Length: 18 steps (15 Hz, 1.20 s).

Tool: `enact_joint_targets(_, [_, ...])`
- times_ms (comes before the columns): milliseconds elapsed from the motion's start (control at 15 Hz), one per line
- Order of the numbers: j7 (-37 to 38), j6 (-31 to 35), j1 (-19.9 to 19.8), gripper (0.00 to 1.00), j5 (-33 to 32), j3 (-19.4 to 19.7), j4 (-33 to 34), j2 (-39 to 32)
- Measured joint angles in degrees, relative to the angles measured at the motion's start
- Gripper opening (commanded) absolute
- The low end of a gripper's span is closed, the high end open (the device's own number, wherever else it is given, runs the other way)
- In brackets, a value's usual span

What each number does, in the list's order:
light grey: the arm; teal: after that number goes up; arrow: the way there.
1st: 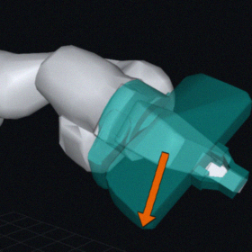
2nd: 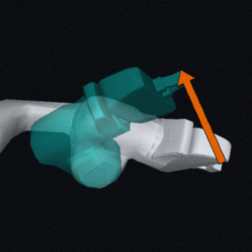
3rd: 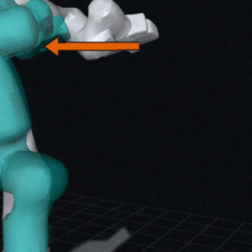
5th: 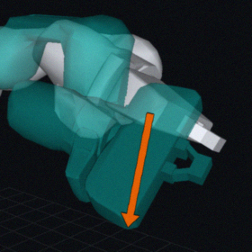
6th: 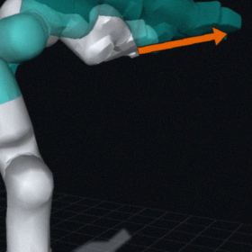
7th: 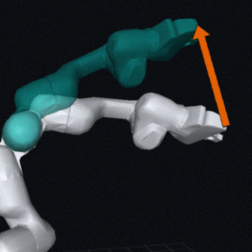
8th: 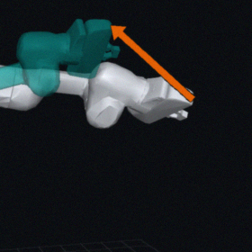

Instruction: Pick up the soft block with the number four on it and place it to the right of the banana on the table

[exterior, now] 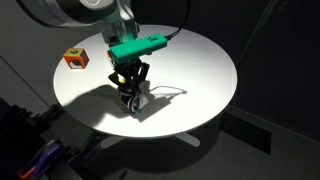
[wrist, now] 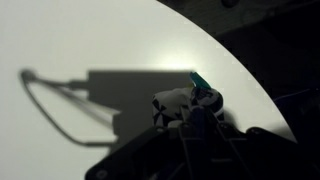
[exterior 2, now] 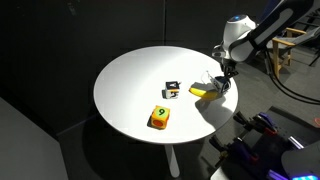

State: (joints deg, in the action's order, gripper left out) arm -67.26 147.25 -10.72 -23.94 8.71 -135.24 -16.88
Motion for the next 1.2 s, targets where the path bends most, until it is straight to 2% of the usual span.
enact_joint_targets(67, [0.0,0.09,-0.01,0.05,0.0,0.19,0.04,-0.35])
enact_joint_targets(133, [0.0,0.14,-0.01,0.11,0.0,0.36,0.09,-0.7])
enact_joint_targets(200, [0.0,0.18,-0.01,0.4,0.0,0.48,0.14,-1.03])
enact_joint_targets(267, [0.0,0.23,-0.01,0.4,0.0,0.56,0.19,-1.31])
enact_joint_targets(333, [0.01,0.36,-0.01,0.47,0.0,0.62,0.22,-1.51])
enact_joint_targets(800, [0.01,1.95,-0.01,1.0,0.0,0.66,0.22,-1.8])
enact_joint_targets(1200, [0.35,2.27,0.26,1.0,0.0,0.62,0.25,-1.79])
